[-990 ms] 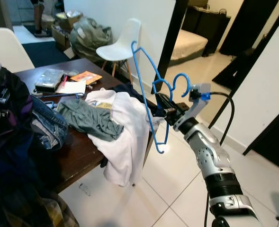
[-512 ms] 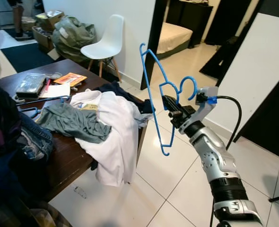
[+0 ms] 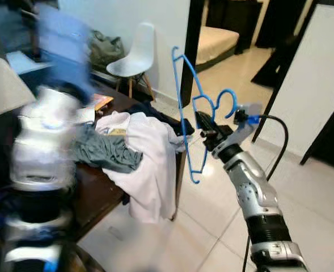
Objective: Hang hanger
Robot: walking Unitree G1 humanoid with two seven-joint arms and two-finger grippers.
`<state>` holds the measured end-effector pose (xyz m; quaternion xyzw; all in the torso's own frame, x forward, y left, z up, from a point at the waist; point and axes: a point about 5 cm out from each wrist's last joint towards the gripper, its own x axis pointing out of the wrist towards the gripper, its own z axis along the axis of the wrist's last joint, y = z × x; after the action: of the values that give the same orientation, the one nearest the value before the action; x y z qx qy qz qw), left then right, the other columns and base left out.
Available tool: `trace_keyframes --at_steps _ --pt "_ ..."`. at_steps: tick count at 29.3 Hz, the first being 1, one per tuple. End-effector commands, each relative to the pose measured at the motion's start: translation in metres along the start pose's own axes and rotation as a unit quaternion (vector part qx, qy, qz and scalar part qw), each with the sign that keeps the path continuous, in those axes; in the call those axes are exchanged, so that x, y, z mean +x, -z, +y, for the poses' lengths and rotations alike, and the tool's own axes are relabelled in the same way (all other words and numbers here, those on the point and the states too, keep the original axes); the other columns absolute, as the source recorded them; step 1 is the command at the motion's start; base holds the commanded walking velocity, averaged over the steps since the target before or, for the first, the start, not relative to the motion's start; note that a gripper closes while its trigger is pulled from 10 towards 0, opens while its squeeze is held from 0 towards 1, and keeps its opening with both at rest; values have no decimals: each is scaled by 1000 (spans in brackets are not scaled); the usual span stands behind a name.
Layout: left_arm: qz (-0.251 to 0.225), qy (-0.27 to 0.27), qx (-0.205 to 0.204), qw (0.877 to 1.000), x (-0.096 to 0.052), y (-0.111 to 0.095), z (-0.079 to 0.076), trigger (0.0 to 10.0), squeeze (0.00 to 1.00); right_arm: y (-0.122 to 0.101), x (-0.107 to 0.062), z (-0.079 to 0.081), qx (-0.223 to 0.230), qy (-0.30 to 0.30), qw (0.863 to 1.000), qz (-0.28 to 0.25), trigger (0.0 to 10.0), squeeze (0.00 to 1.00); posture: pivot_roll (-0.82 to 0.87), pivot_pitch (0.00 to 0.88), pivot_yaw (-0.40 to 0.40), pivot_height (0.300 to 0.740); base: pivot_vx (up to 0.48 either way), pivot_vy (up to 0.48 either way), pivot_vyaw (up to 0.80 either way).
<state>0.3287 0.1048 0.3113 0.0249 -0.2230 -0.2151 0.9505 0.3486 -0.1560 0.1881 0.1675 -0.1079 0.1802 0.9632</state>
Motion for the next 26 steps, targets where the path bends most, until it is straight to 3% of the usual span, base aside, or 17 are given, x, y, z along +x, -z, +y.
trace_keyframes --at_steps 1,3,4,6,7,10,11,12,13,15,17,26 --pt "16 33 -27 999 0 18 -12 10000 1000 -5 -6 -5 -15 23 999 -17 10000 0 -122 0 93 740 0 0 0" --pt "48 71 -62 994 -5 45 -29 10000 1000 -2 -20 -16 -26 56 998 -14 10000 0 -133 0 102 740 0 0 0" --pt "71 72 -65 993 -11 59 -30 10000 224 1 -28 -23 -39 77 996 -7 10000 0 -131 0 101 740 0 0 0" --pt "81 67 -66 992 -15 67 -29 10000 224 3 -32 -28 -48 90 995 -2 10000 0 -131 0 101 740 0 0 0" --pt "98 54 -66 992 -22 78 -25 10000 0 7 -37 -34 -63 102 993 9 10000 0 -122 0 93 740 0 0 0" --pt "117 38 -65 990 -33 93 -20 10000 0 12 -42 -39 -67 113 991 23 10000 0 -110 0 82 740 0 0 425" --pt "139 13 -66 988 -46 108 -13 10000 0 19 -46 -42 -62 114 991 40 10000 0 -93 0 63 740 0 0 800" --pt "139 13 -66 988 -46 108 -13 10000 0 19 -46 -42 -62 114 991 40 10000 0 -93 0 63 740 0 0 800" --pt "152 -3 -67 986 -55 119 -9 10000 0 23 -49 -44 -57 115 990 50 10000 0 -93 0 63 740 0 0 800" --pt "175 -47 -94 979 -75 139 -2 10000 0 24 -50 -44 -35 101 993 47 10000 0 -74 0 33 740 0 0 800" --pt "179 -64 -101 976 -84 145 -2 10000 0 22 -50 -42 -19 87 995 39 10000 0 -72 0 31 740 0 0 800" --pt "150 -64 -89 983 -83 140 -7 10000 0 17 -50 -35 16 39 999 15 10000 0 -57 0 16 740 0 0 790"
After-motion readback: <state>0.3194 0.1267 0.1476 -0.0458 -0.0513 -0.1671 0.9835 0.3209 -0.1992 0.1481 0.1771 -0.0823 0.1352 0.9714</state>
